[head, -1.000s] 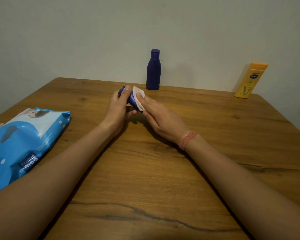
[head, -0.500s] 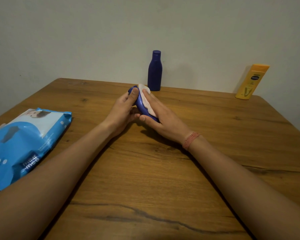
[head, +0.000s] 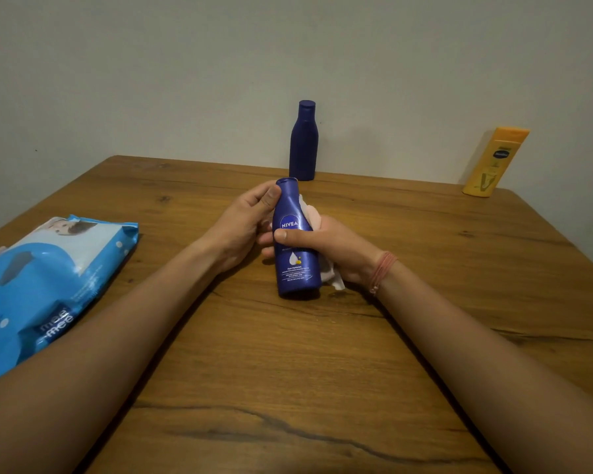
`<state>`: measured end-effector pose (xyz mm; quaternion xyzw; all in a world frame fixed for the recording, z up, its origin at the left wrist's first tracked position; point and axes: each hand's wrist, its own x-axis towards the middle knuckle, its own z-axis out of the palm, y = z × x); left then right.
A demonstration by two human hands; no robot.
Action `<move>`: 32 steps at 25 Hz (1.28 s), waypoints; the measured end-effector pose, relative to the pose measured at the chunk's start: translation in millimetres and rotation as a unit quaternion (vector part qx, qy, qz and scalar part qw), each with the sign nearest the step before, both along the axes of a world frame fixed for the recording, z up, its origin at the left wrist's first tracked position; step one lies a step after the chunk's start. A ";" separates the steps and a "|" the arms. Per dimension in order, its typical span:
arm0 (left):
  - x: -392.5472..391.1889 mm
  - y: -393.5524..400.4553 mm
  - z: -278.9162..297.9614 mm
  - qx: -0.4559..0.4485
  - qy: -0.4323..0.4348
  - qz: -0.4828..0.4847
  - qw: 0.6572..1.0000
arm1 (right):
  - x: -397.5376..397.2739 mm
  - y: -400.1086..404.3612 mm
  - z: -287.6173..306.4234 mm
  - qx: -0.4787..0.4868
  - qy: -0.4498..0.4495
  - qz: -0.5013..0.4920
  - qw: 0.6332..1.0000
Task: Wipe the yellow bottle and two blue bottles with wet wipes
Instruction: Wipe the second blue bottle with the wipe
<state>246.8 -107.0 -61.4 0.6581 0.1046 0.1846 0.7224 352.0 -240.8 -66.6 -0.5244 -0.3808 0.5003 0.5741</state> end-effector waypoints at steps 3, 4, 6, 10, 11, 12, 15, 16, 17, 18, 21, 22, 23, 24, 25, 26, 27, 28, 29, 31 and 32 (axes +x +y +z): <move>0.9 -2.1 1.2 -0.034 -0.022 -0.037 0.999 | 0.9 -2.1 1.0 0.022 0.060 0.051 0.997; 1.4 -2.0 0.6 -0.043 -0.029 -0.031 0.998 | 0.6 -2.2 1.8 0.023 0.059 0.048 0.997; 2.6 -1.1 -0.3 -0.053 -0.033 -0.004 0.998 | -1.1 -0.5 2.0 0.023 0.026 0.014 0.999; 2.7 0.7 1.0 -0.057 -0.037 0.059 0.996 | -9.5 5.3 -0.7 -0.006 -0.165 -0.122 0.979; 2.9 1.0 1.3 -0.043 -0.039 0.078 0.995 | -11.0 6.0 -0.9 -0.015 -0.224 -0.148 0.963; 3.6 1.2 1.2 -0.035 -0.042 0.100 0.994 | -12.8 6.0 -0.1 -0.017 -0.267 -0.161 0.950; 3.0 4.2 1.8 -0.078 -0.048 0.155 0.984 | -12.9 5.9 2.3 0.001 -0.345 -0.165 0.924; 2.1 5.9 2.6 -0.095 -0.049 0.154 0.982 | -12.9 5.5 3.9 0.011 -0.359 -0.153 0.921; 1.6 6.3 3.5 -0.099 -0.047 0.151 0.982 | -13.7 5.2 4.7 0.022 -0.376 -0.132 0.917; 2.0 5.5 4.6 -0.087 -0.040 0.152 0.984 | -14.4 5.2 4.6 0.027 -0.400 -0.112 0.909; 3.3 -0.3 3.6 -0.016 -0.006 0.172 0.985 | -12.2 6.9 0.4 0.025 -0.493 -0.084 0.866; 3.2 -0.4 2.9 0.007 0.007 0.165 0.986 | -10.6 6.6 -0.2 0.027 -0.507 -0.083 0.858; 2.1 1.2 2.2 0.025 0.014 0.143 0.989 | -7.9 5.6 -0.2 0.027 -0.503 -0.085 0.859; 0.8 3.8 1.7 0.029 0.009 0.109 0.994 | -4.6 4.1 0.4 0.024 -0.482 -0.089 0.871; -1.1 6.8 1.4 0.013 -0.006 0.069 0.998 | -0.8 2.1 1.2 0.018 -0.447 -0.093 0.889; -3.3 9.9 1.9 -0.011 -0.023 0.034 0.999 | 3.0 -0.1 1.8 0.013 -0.412 -0.095 0.906; -4.9 12.3 2.3 -0.028 -0.037 0.010 0.999 | 6.3 -1.9 2.1 0.009 -0.387 -0.096 0.917; -5.8 14.3 2.2 -0.025 -0.042 0.003 0.999 | 8.1 -3.3 2.4 0.007 -0.377 -0.096 0.921; -5.8 15.5 1.8 -0.010 -0.043 0.010 0.999 | 9.2 -4.0 2.8 0.008 -0.385 -0.095 0.918; -4.0 17.5 -0.2 0.015 -0.040 0.040 0.998 | 9.7 -3.7 4.1 0.017 -0.443 -0.100 0.891; -3.8 18.3 -0.7 0.018 -0.036 0.059 0.997 | 9.3 -2.7 4.2 0.024 -0.478 -0.108 0.871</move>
